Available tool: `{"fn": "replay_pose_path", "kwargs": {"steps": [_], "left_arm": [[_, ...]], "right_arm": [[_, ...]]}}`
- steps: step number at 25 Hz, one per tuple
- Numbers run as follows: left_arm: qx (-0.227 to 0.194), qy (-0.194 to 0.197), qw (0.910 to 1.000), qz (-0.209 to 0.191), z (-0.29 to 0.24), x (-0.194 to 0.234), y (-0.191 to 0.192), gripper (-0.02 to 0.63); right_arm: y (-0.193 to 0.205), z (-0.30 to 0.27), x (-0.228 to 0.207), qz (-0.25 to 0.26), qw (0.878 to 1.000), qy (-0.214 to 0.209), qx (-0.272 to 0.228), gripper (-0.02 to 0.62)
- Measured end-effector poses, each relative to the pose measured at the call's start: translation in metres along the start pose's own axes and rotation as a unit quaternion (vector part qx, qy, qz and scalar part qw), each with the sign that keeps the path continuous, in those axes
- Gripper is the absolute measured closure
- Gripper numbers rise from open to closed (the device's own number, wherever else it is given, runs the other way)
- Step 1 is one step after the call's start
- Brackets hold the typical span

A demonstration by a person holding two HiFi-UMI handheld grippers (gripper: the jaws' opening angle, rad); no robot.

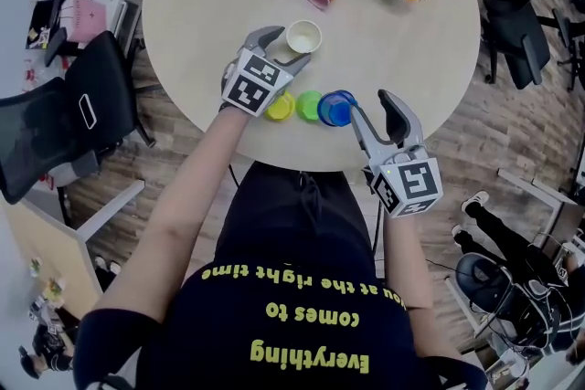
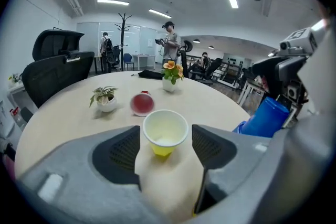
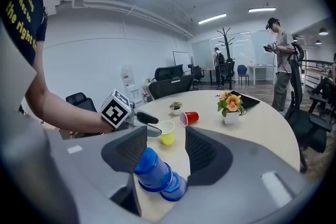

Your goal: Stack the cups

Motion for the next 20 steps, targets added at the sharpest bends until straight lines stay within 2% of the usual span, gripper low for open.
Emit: {"fn": "replay_pose_path", "kwargs": {"steps": [7, 13, 20], "left_arm": [[0.018, 0.013, 0.9996, -0.015, -0.015, -0.005, -0.005, 0.281], [0.02, -0.002, 0.9994, -0.029, -0.017, -0.006, -0.005, 0.281], [0.012, -0.004, 0.9998, -0.018, -0.014, -0.002, -0.004, 0.293]], "right_arm": [[0.002, 0.005, -0.009, -0.005, 1.0, 0.01, 0.001, 0.354], [0.003, 0.007, -0.011, -0.006, 1.0, 0.01, 0.0, 0.354], [-0.002, 0.005, -0.011, -0.003, 1.0, 0.006, -0.002, 0.354]]}}
Point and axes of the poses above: the fingertips, and each gripper's own axes: z backward along the fingers, x to its left, y out of its underside, the point moved 9 cm from there along z, backward along the fingers, and after that the axes turned 4 degrees about -y, right-handed, at the moved point
